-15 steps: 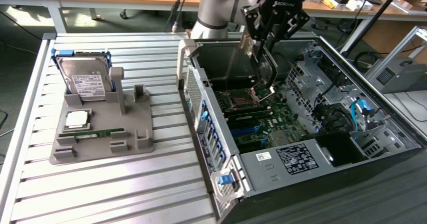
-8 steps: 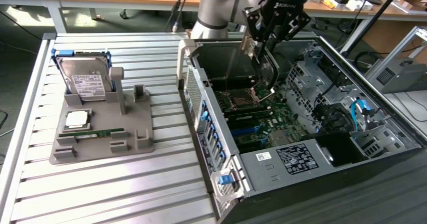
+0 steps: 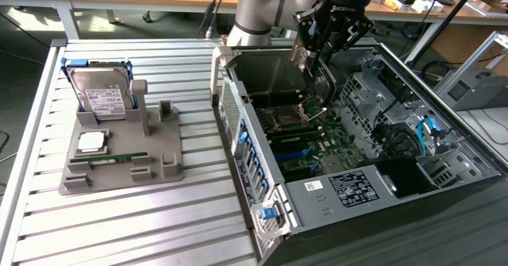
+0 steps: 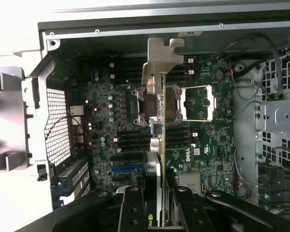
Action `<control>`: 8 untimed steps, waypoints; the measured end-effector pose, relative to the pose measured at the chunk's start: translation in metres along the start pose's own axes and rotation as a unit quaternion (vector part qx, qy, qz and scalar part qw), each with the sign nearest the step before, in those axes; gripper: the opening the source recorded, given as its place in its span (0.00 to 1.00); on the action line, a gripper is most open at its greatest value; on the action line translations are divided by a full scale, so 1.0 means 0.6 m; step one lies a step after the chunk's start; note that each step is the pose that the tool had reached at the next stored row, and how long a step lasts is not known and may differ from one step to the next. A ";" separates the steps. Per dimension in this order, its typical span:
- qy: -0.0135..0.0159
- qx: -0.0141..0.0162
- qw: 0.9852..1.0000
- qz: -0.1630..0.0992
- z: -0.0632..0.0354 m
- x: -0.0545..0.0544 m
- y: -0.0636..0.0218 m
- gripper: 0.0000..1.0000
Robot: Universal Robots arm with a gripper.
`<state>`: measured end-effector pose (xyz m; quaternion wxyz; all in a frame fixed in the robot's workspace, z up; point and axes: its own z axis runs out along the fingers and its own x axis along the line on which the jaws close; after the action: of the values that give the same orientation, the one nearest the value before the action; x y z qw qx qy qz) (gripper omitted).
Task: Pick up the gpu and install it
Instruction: 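Pick up the gpu and move the gpu toward the slot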
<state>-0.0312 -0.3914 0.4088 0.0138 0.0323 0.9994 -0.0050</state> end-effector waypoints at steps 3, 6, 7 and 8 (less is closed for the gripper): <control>0.000 0.000 1.000 0.000 0.003 -0.005 0.000 0.27; 0.000 0.001 1.000 0.000 0.006 -0.011 0.001 0.27; 0.000 0.001 1.000 0.000 0.007 -0.013 0.001 0.27; 0.000 0.001 1.000 0.000 0.007 -0.014 0.001 0.27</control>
<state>-0.0229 -0.3914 0.4045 0.0138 0.0323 0.9994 -0.0060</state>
